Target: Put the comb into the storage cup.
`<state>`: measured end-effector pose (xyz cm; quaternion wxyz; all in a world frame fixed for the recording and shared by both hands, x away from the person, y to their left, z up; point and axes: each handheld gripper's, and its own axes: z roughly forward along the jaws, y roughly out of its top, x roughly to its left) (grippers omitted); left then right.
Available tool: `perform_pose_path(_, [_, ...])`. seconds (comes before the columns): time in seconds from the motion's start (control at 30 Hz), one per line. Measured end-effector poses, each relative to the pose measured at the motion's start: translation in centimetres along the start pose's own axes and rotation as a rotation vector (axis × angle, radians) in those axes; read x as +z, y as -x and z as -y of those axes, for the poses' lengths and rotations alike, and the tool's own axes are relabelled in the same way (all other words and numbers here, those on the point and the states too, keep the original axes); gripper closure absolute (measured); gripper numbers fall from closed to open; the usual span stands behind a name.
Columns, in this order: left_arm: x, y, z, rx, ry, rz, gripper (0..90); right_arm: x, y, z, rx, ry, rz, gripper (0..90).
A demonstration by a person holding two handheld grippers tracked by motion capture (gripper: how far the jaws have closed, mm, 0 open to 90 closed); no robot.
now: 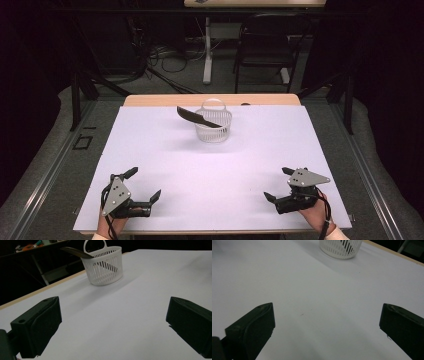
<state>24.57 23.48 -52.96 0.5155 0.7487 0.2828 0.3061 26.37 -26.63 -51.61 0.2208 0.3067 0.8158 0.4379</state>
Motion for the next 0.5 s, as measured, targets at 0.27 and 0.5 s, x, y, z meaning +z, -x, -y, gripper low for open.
perform_pose_path(0.27, [0.05,-0.04,0.05,-0.002,-0.006,0.001,0.0,-0.43,-0.21,0.22,0.005,0.011,0.004,0.0])
perform_pose_path(0.5, [0.12,-0.02,0.04,-0.001,-0.009,-0.004,0.1,-0.63,0.06,0.32,0.009,0.023,0.004,0.0])
